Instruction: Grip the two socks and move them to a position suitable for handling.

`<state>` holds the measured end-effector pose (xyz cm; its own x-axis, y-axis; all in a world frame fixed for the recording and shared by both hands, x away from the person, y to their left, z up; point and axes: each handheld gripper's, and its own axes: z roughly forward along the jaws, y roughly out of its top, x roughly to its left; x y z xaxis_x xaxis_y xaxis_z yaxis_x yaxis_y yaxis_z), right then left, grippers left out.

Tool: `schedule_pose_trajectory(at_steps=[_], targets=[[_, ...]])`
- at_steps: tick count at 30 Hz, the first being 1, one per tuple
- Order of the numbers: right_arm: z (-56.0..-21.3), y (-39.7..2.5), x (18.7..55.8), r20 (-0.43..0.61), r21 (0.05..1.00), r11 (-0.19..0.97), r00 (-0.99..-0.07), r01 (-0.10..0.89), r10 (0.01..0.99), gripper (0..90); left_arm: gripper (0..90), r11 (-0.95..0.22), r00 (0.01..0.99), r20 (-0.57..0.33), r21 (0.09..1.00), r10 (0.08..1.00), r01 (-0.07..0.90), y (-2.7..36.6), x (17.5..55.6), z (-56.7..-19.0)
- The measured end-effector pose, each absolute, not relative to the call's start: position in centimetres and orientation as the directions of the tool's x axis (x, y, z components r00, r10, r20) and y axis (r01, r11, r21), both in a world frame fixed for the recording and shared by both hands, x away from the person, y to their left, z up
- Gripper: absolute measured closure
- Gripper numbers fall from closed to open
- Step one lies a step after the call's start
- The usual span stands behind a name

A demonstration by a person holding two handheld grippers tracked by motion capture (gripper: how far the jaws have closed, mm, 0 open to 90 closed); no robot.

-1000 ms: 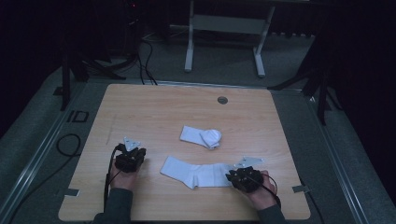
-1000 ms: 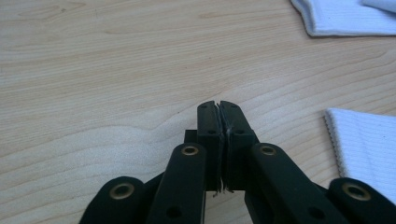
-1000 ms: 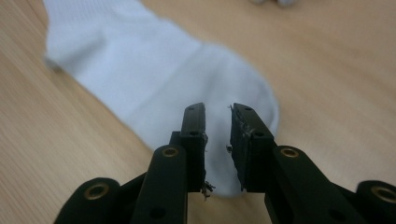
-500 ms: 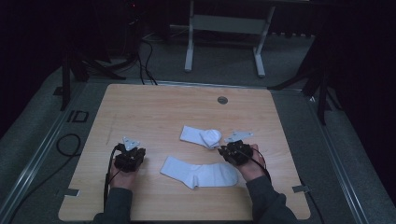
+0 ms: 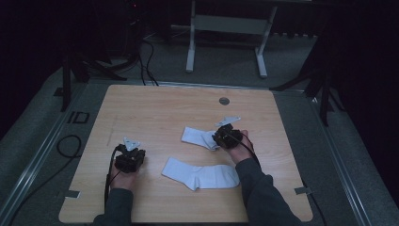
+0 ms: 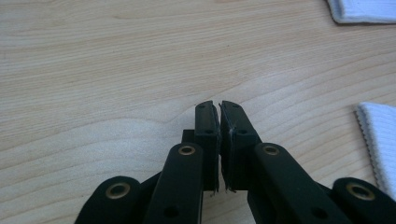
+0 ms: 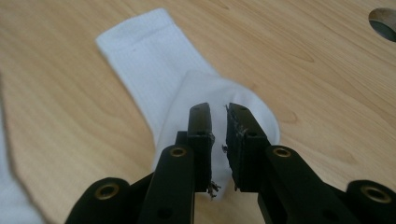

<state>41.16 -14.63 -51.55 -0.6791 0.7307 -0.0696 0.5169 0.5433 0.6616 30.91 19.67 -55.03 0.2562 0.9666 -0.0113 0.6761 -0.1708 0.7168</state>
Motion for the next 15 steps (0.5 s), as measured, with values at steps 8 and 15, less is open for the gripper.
schedule_pose_trajectory(at_steps=[8,15], targets=[[-53.5,-13.1,42.6,-0.086,0.608,0.574,-0.674,0.548,0.734,78.7,85.6,-0.171,0.253,-0.009,0.715,0.967,0.678,19.7,31.0,-55.1],[-54.1,-12.4,42.4,-0.11,0.581,0.608,-0.689,0.541,0.717,79.3,85.6,-0.17,0.253,-0.01,0.715,0.967,0.678,19.7,31.1,-55.2]])
